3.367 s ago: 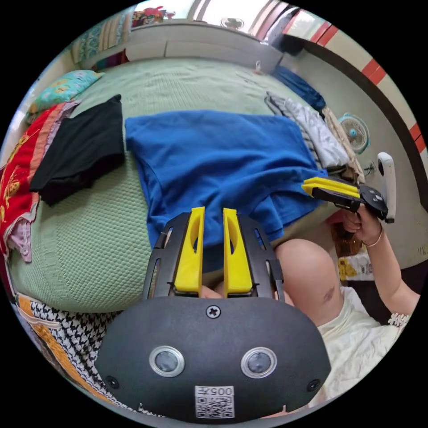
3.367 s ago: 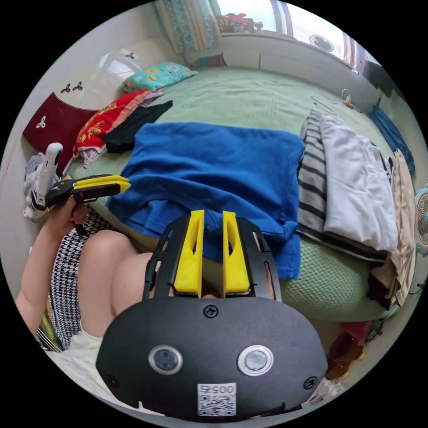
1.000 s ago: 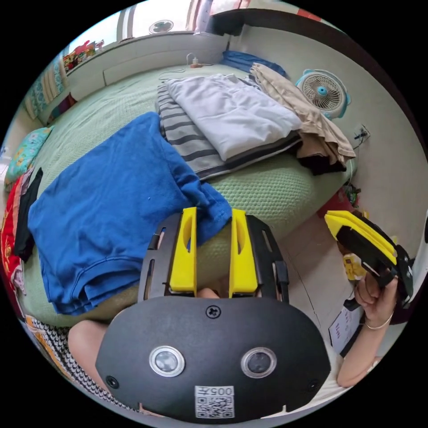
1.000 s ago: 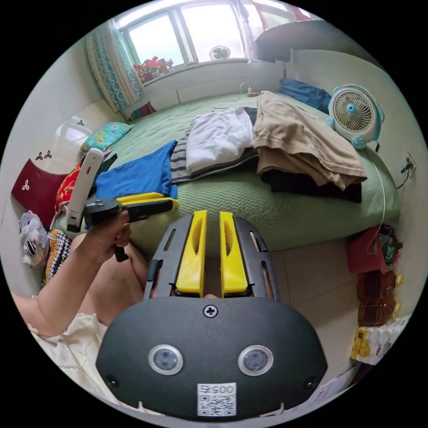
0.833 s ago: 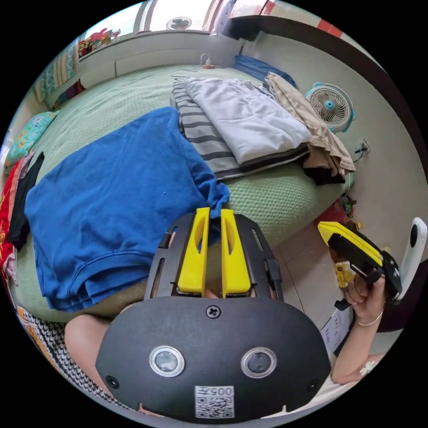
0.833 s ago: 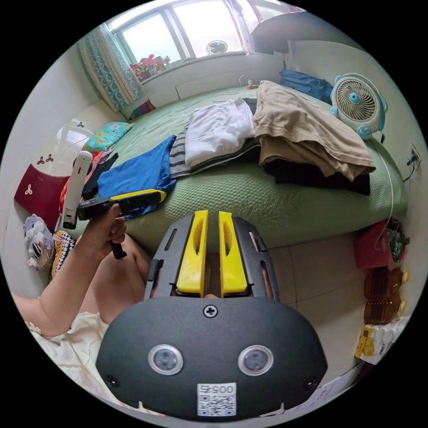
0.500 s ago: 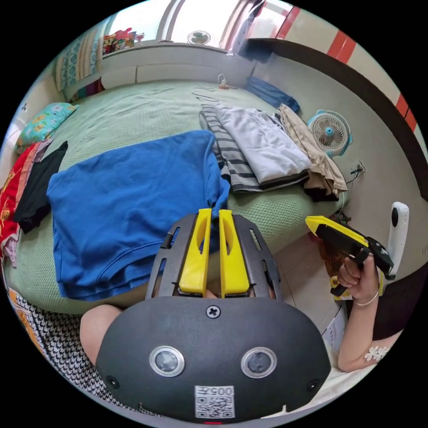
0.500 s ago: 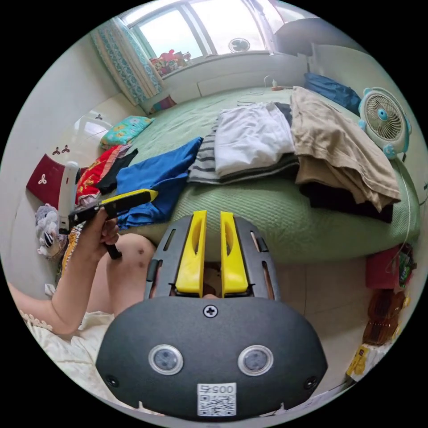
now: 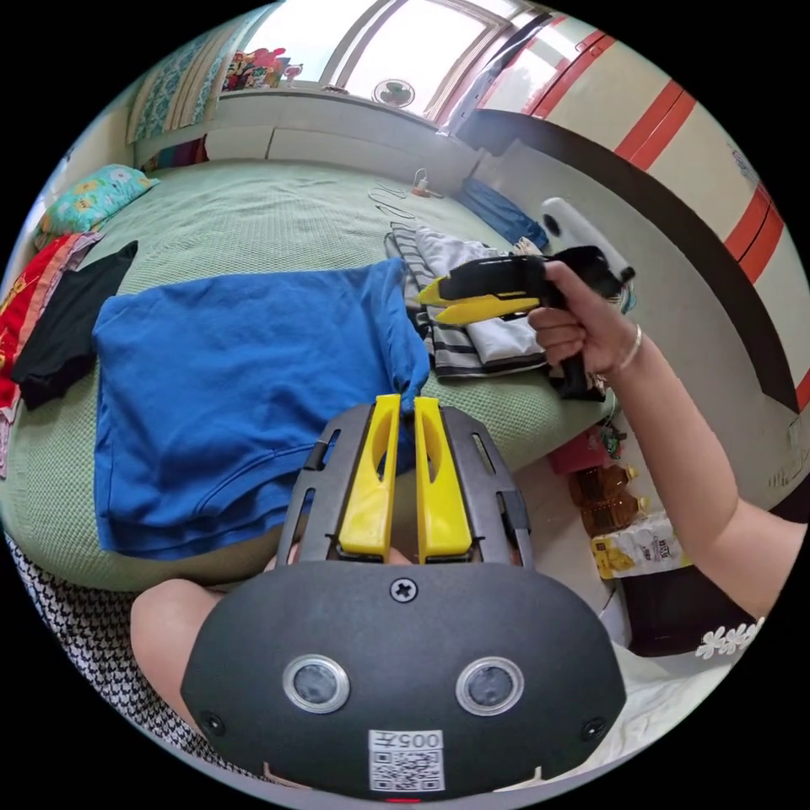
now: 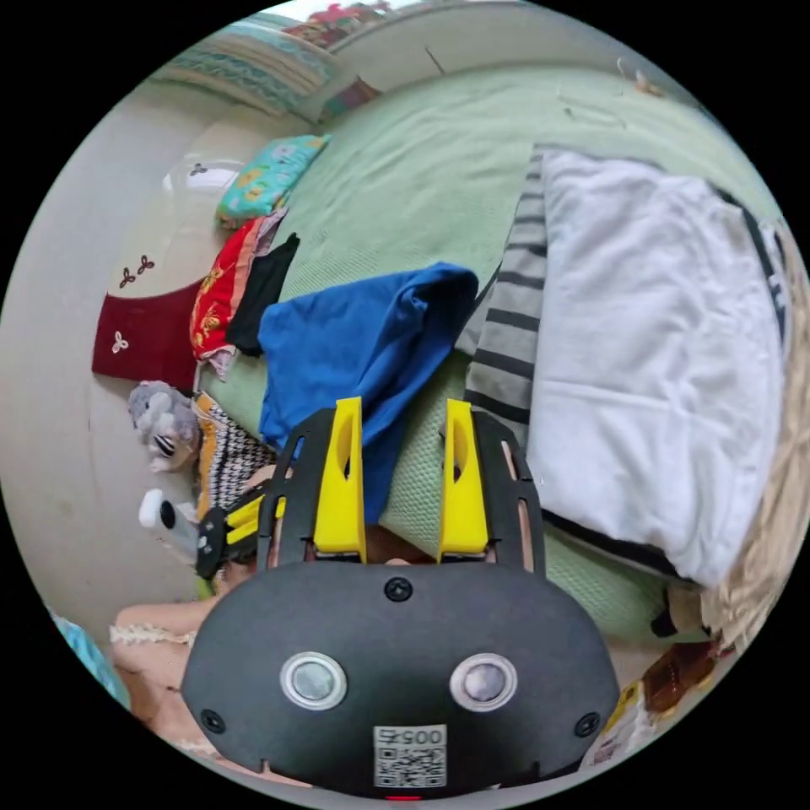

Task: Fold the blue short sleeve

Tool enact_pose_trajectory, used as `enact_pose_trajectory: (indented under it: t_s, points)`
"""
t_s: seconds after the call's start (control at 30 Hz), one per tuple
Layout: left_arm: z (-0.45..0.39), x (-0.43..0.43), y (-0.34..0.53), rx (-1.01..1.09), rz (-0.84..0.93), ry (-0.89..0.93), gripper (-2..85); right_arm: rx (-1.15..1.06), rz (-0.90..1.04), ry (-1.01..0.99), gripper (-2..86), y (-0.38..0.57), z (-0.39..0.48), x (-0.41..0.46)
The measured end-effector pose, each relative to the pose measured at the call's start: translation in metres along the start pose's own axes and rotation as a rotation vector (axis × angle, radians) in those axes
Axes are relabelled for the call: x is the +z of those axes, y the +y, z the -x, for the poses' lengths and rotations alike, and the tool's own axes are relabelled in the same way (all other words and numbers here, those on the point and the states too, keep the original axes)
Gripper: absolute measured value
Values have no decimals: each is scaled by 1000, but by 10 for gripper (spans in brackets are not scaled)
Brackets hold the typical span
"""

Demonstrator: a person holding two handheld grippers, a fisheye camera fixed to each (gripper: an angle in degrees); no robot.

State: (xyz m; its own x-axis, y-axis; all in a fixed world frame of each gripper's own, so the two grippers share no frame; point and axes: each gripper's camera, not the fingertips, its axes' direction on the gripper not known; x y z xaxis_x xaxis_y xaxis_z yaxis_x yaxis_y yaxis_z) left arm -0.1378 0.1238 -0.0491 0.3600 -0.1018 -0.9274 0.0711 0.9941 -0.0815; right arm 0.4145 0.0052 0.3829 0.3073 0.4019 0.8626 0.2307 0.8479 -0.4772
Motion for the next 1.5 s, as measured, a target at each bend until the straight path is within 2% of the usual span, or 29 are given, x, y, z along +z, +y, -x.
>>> enact_pose_trajectory:
  t_s: [0.17, 0.4, 0.6, 0.87, 1.1, 1.3, 1.5]
  points:
    - [18, -14, 4, -33, -19, 28, 46, 141, -12, -156, 137, -43, -27, -9]
    - [35, -25, 7, -41, -6, 52, 46, 133, -58, -313, 132, -73, -23, -15]
    - [35, -36, 7, -21, -10, 51, 45, 92, -105, -199, 127, -105, 7, -27]
    - [39, -51, 6, -1, -20, 63, 33, 90, -168, 61, 58, -143, 56, -22]
    - [55, -72, 8, -4, -47, 27, 38, 43, -193, 150, 38, -151, 96, -12]
    - [74, -80, 3, -18, -41, 31, 108, 25, -164, 254, 37, -161, 122, 5]
    - [78, -62, -22, -29, 65, -29, 206, 20, -164, 231, 36, -165, 133, 16]
